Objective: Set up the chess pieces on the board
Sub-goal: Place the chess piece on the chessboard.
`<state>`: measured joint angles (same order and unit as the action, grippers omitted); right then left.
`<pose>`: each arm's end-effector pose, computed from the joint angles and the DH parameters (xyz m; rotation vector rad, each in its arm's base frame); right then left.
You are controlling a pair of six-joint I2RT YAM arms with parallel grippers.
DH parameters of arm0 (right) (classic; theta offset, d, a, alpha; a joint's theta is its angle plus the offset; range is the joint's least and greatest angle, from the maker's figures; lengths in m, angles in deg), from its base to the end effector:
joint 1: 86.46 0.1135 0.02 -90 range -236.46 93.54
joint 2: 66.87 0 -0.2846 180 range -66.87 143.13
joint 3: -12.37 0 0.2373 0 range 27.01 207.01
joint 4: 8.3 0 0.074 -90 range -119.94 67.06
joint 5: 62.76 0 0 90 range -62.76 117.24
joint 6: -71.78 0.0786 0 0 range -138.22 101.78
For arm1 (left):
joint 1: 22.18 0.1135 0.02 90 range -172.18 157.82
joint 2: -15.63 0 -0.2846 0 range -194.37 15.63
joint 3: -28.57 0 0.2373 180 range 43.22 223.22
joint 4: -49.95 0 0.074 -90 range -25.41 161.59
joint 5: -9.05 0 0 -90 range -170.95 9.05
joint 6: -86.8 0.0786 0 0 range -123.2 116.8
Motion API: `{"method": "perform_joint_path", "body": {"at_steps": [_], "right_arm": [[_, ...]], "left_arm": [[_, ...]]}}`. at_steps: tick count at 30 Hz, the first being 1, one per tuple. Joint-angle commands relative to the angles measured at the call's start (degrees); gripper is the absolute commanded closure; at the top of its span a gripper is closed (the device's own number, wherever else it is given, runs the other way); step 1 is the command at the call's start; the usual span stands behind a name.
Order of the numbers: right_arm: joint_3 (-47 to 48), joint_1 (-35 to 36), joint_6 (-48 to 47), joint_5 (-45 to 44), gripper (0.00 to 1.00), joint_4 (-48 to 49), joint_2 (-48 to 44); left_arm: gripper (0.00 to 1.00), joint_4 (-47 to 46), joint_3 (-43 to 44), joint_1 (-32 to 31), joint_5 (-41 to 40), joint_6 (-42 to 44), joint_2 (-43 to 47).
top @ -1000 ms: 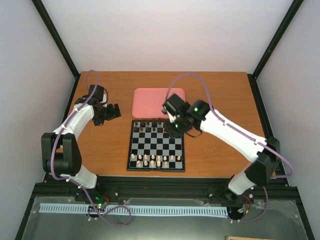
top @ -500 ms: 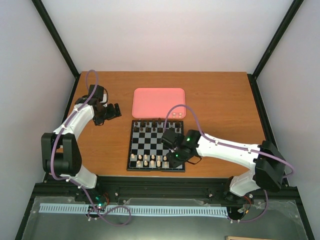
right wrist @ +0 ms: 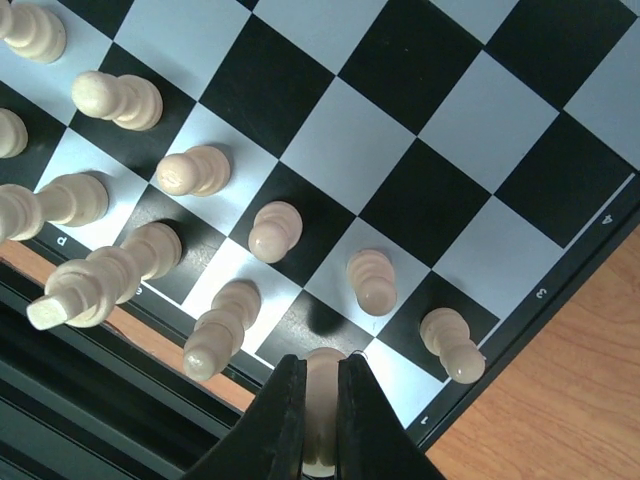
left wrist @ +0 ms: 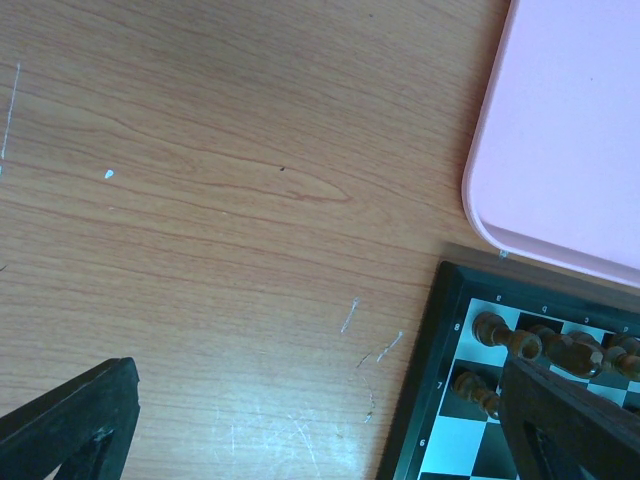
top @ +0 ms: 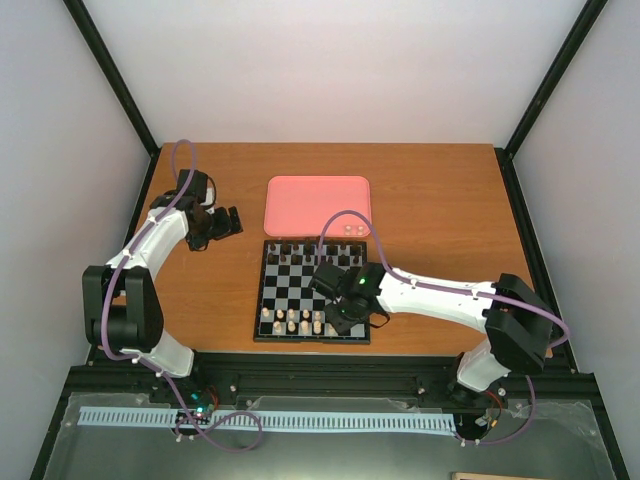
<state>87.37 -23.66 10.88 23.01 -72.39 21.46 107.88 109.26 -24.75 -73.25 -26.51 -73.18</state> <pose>0.1312 0.2427 0.1945 -0.8385 2.8096 0.1570 0.3099 -0.0245 0.2257 -0.4560 2.7097 -0.3107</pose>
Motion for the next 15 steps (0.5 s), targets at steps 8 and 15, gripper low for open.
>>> {"method": "perform_joint_path", "body": {"at_steps": [8,15], "right_arm": [[-1.8,1.1,-0.4,-1.2,0.97,3.6,0.4],[-2.8,1.6,-0.4,-1.5,0.97,5.0,1.0]], "left_arm": [[0.0,-1.0,0.0,-0.1,-0.7,0.7,-0.2],[0.0,-1.0,-0.4,-0.1,-0.8,0.8,0.1]]}}
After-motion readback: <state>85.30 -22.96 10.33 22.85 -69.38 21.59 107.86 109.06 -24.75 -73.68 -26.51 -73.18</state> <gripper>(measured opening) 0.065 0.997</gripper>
